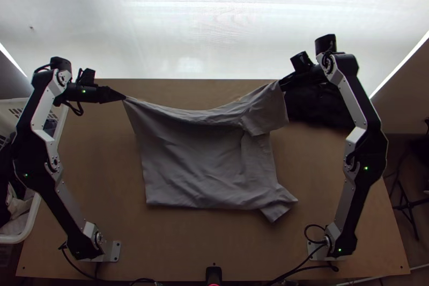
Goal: Fold the t-shirt
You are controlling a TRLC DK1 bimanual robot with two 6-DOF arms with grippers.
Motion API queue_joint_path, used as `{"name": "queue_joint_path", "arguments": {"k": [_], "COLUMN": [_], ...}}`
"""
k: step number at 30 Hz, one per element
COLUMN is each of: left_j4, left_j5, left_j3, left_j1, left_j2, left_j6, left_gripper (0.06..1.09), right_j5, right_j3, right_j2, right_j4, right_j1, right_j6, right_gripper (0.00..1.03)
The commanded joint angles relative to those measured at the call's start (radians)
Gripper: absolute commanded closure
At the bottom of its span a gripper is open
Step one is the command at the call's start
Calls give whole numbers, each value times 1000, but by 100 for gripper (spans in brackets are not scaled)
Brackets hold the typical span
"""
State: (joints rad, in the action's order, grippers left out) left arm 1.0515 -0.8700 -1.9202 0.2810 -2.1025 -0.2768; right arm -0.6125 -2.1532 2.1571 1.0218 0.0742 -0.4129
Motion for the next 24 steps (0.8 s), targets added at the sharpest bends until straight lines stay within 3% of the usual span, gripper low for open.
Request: {"name": "queue_joint_path", "arguments": {"k": [1,5,14,20,24], "left_j4": [-10,-64,70,88,-30], "left_j5": [45,80,89,80,80], "left_j3": [-332,-378,-298,-273,-275], "left_j1": [-13,-23,-45,-40,-26], "left_j2": [-163,-175,-148,113,357], "left_j6": [125,160,88,53,156], "left_gripper": [105,105,105,105,105], "right_j5": [62,102,105,97,99], "right_j3": [-197,-200,-122,-129,-134], "right_j2": [87,79,18,-221,-411], "right_j4": [-14,-39,50,-37,-152], "right_j1": [-17,-8,24,24,1], "right_j6": [23,22,23,103,197], "right_gripper": [100,100,100,100,100]}}
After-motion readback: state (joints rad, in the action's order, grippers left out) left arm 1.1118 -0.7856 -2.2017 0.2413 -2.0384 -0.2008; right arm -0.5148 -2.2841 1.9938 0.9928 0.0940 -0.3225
